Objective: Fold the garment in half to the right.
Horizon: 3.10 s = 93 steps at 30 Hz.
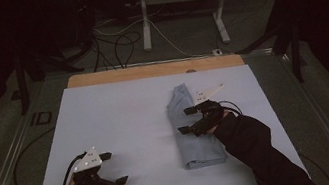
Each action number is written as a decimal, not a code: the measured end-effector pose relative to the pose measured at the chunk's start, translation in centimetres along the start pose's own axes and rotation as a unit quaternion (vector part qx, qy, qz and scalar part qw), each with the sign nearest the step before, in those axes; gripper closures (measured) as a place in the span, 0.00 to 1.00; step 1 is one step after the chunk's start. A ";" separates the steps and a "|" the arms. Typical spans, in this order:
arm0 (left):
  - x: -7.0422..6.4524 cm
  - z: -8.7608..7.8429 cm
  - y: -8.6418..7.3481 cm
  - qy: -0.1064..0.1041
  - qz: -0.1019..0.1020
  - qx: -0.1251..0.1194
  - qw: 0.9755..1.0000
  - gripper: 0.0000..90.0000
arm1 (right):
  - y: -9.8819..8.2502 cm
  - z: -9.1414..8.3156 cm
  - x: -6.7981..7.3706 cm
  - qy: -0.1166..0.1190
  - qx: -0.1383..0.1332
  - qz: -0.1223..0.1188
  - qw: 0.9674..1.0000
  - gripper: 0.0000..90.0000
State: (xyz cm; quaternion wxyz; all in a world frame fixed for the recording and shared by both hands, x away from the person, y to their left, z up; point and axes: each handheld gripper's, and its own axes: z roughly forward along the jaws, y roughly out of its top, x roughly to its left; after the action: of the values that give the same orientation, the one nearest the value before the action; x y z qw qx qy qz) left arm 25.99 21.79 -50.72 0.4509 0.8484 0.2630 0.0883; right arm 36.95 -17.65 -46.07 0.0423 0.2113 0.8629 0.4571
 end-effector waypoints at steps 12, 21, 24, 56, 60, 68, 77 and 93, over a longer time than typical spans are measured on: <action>0.0 0.1 0.0 -0.002 0.000 0.001 1.000 0.01 | -1.6 -0.2 3.2 0.012 0.017 -0.044 0.999 0.61; 0.0 0.0 0.0 -0.001 -0.001 0.000 1.000 0.01 | -2.9 -0.1 4.3 0.013 0.038 -0.079 0.996 1.00; 0.0 0.0 0.0 -0.002 -0.001 -0.002 1.000 0.01 | -3.5 -0.1 4.1 0.017 0.043 -0.083 0.995 1.00; -0.1 -0.1 0.1 -0.002 0.001 -0.003 1.000 0.01 | -7.9 0.8 4.3 0.081 0.108 -0.090 0.987 1.00; -0.1 -0.1 0.1 -0.002 0.001 -0.004 1.000 0.01 | -7.9 0.9 4.3 0.081 0.107 -0.090 0.987 1.00; -0.1 -0.1 0.1 -0.003 0.002 -0.004 1.000 0.01 | -6.7 0.2 4.1 0.071 0.088 -0.087 0.990 1.00; -0.1 -0.2 0.1 -0.004 0.001 -0.003 1.000 0.01 | -6.1 -0.5 4.0 0.055 0.052 -0.070 0.995 0.73; -0.2 -0.2 0.1 -0.005 0.004 -0.004 1.000 0.01 | -4.9 -1.5 3.5 0.041 0.021 -0.035 0.998 0.09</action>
State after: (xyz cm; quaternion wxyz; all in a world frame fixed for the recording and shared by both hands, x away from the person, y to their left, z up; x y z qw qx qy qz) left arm 25.81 21.82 -50.48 0.4548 0.8482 0.2572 0.0872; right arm 31.79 -19.85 -48.70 0.0182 0.1631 0.8801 0.4455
